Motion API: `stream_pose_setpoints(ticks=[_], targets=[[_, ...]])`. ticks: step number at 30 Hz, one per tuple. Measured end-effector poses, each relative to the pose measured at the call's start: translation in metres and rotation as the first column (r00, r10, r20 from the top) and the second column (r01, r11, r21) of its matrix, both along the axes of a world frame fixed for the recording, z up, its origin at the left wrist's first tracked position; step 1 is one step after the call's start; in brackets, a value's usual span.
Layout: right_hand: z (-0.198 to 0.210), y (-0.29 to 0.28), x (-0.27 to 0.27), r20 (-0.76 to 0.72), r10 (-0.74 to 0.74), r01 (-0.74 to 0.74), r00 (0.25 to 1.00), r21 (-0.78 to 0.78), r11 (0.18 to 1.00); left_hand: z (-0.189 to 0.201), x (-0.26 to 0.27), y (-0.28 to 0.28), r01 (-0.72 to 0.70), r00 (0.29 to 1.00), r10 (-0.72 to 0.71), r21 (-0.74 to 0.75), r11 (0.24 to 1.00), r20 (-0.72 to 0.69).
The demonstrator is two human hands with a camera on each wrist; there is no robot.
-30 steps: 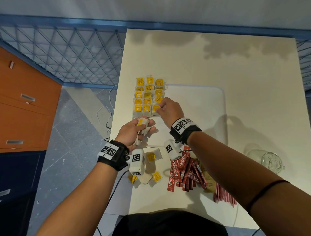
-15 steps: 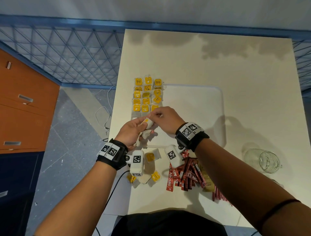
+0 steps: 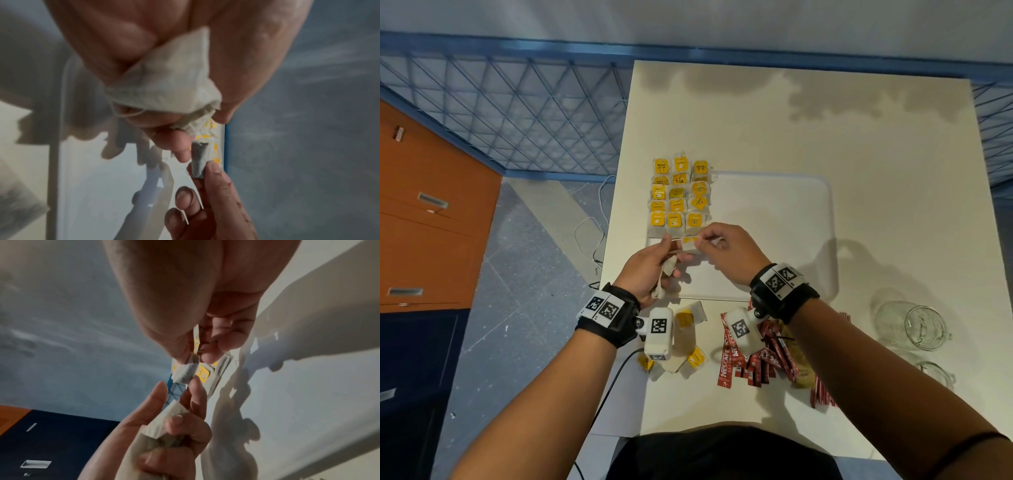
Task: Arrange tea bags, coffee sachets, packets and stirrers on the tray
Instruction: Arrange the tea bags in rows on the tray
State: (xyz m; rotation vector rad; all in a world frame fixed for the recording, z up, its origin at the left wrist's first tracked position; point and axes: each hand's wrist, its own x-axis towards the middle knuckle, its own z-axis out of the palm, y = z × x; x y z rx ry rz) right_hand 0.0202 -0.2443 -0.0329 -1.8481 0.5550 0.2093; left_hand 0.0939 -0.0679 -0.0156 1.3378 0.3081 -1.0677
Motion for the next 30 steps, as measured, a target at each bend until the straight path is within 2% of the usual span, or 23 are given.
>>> stream_pose_setpoints(ticks=[7, 10, 18, 22, 26, 30], targets=[[0.002, 0.008, -0.01, 0.051, -0.05, 0.048, 0.997, 0.044, 0.998, 0.005, -0.005, -0.003, 0.126, 0.983, -0.14, 0.12, 0.985, 0.119], [0.006, 0.01, -0.012, 0.027, -0.049, 0.047, 0.998, 0.077, 0.996, 0.001, -0.005, -0.002, 0.158, 0.964, -0.191, 0.18, 0.971, 0.183], [0.016, 0.007, -0.004, 0.029, -0.12, 0.113, 0.992, 0.181, 0.977, 0.0, -0.003, 0.0, 0.18, 0.926, -0.227, 0.175, 0.968, 0.302], [0.012, 0.011, -0.004, -0.002, -0.094, 0.092, 0.996, 0.203, 0.975, -0.003, -0.002, 0.002, 0.156, 0.932, -0.205, 0.18, 0.971, 0.299], [-0.006, 0.015, -0.01, -0.029, -0.032, 0.036, 0.999, 0.138, 0.99, -0.006, -0.005, 0.005, 0.136, 0.948, -0.181, 0.183, 0.974, 0.26], [-0.014, 0.011, -0.009, -0.035, -0.086, 0.088, 0.996, 0.06, 0.994, -0.005, -0.01, 0.006, 0.1, 0.979, -0.129, 0.182, 0.978, 0.157]])
